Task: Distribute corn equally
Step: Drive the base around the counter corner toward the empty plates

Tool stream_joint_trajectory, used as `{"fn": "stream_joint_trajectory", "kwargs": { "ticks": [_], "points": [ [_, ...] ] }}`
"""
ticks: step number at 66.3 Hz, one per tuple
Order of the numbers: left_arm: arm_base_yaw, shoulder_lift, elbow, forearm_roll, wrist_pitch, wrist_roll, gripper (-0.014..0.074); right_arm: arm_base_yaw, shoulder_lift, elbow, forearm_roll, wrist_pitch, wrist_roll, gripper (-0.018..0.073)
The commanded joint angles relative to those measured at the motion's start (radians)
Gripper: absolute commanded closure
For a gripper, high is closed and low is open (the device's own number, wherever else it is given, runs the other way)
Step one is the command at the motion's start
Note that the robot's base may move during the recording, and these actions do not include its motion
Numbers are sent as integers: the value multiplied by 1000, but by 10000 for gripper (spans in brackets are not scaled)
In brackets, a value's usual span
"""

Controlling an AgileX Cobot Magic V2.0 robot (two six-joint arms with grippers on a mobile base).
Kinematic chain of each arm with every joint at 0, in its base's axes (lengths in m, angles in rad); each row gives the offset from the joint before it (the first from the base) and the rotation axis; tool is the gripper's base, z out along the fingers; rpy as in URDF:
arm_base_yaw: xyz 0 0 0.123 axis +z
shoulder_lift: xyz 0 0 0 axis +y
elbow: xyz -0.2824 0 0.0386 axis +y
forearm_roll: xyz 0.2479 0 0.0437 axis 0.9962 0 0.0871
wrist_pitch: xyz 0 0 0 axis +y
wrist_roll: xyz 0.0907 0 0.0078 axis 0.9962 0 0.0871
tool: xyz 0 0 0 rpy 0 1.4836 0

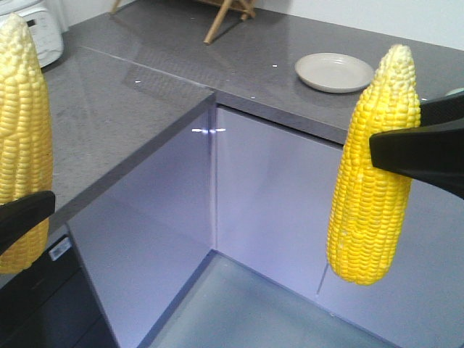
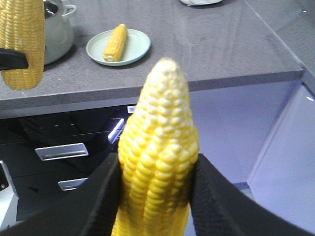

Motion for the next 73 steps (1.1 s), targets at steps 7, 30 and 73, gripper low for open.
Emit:
{"fn": "stream_joint_trajectory", "kwargs": {
  "ticks": [7,30,73],
  "points": [
    [3,-1,-24,-24,-70,-2,273,-7,-7,-23,49,-52,-7,355],
    [3,-1,-24,-24,-70,-2,273,-7,-7,-23,49,-52,-7,355],
    [3,-1,-24,-24,-70,-2,273,-7,-7,-23,49,-52,-7,355]
  ]
}}
